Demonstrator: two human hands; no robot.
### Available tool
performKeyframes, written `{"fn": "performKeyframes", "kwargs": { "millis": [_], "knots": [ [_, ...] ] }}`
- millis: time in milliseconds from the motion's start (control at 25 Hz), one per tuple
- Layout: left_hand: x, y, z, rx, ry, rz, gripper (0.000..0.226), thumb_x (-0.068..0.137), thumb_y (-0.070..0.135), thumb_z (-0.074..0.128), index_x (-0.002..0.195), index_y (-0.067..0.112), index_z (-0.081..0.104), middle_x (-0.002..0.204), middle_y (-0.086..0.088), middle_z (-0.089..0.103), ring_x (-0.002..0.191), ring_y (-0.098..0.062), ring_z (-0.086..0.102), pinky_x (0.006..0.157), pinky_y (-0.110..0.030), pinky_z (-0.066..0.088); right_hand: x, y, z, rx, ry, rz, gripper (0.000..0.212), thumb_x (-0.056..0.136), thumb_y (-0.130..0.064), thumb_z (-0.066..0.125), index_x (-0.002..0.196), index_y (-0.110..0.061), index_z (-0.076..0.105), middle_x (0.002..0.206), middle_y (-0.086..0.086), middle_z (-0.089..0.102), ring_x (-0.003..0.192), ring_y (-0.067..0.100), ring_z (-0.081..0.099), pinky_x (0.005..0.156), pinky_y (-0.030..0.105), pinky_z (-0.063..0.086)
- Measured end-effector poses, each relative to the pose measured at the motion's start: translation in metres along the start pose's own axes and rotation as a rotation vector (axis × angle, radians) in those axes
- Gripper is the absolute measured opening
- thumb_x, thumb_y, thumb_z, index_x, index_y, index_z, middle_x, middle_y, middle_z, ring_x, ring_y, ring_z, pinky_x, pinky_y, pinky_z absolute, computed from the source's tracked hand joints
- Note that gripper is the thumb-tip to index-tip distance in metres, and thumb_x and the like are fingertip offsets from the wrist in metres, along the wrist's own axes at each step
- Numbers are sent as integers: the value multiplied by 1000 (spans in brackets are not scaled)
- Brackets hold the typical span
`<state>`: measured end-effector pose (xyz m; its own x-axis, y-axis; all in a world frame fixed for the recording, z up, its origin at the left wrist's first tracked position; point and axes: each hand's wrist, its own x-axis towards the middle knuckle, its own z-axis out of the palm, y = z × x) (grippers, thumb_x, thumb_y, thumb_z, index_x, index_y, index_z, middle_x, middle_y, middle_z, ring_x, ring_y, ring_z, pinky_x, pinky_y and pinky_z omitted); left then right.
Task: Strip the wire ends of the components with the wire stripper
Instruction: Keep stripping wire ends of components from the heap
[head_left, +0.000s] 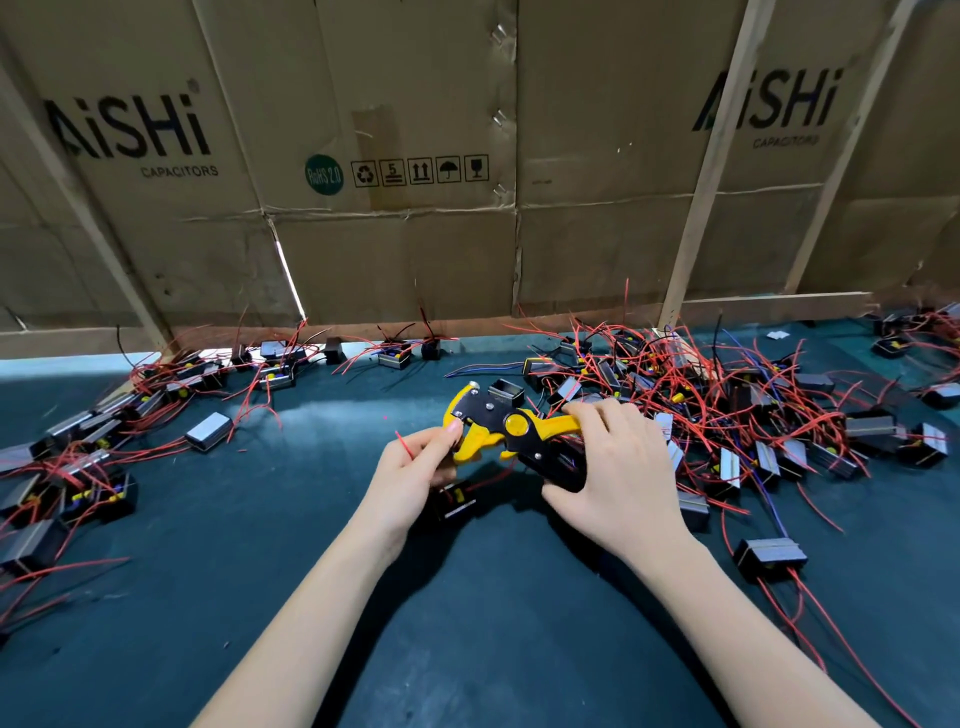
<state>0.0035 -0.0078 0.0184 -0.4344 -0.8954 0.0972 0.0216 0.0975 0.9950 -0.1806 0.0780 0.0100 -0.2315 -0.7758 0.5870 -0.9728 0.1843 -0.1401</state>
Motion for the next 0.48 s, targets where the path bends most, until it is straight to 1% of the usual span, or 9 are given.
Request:
{"fn": "performKeyframes", "kwargs": {
  "millis": [40,120,160,200,240,280,320,400,480],
  "knots": [
    [0,0,0,4,-18,3,34,100,28,49,76,14,69,58,18,56,47,3,45,51,-2,34,-1,-1,0,-41,-9,-11,75,58,-38,78,123,-7,58,107,9,59,103,33,55,96,43,42],
    [0,-3,2,17,-40,3,36,99,31,50,82,4,68,62,16,53,49,0,39,51,-4,33,-1,-4,2,-132,-24,0,84,62,-31,81,134,-1,50,112,13,57,109,35,53,110,48,34],
    [1,-3,2,19,-46,8,39,99,32,51,84,0,66,63,14,49,51,-2,36,51,-6,32,0,-4,2,-147,-23,4,84,63,-31,82,133,1,49,111,13,57,107,35,53,111,48,33],
    [1,-3,3,12,-55,15,40,100,31,50,85,-3,65,63,12,46,52,-4,35,52,-9,32,1,-2,2,-139,-6,8,80,62,-32,83,128,2,53,105,13,57,102,36,54,107,48,38],
    [1,-3,3,-7,-65,15,38,101,28,47,85,-2,62,63,10,45,54,-6,35,53,-12,32,2,1,3,-116,18,23,72,61,-34,84,119,1,57,99,13,58,95,36,55,97,47,44],
    [2,-2,2,-39,-79,10,34,103,24,42,85,1,59,62,8,46,55,-8,38,55,-16,34,2,4,3,-92,38,53,65,63,-38,83,109,0,60,95,13,59,91,36,56,86,45,46],
    [2,0,1,-79,-95,3,31,103,18,37,86,4,58,61,5,48,57,-10,41,57,-19,35,2,8,3,-77,51,90,60,65,-43,82,102,-1,60,92,13,60,88,35,57,79,44,45],
    [2,2,-2,-162,-134,6,30,102,8,31,89,8,58,65,-2,55,62,-12,47,61,-21,39,2,16,3,-62,73,159,56,72,-50,77,96,-3,59,88,12,59,85,35,57,73,43,41],
    [2,2,-4,-211,-188,20,30,100,2,31,88,5,58,75,-6,59,68,-14,52,68,-22,44,2,24,4,-47,109,206,56,75,-54,74,95,-4,57,86,12,58,84,36,56,72,43,40]
  ]
}}
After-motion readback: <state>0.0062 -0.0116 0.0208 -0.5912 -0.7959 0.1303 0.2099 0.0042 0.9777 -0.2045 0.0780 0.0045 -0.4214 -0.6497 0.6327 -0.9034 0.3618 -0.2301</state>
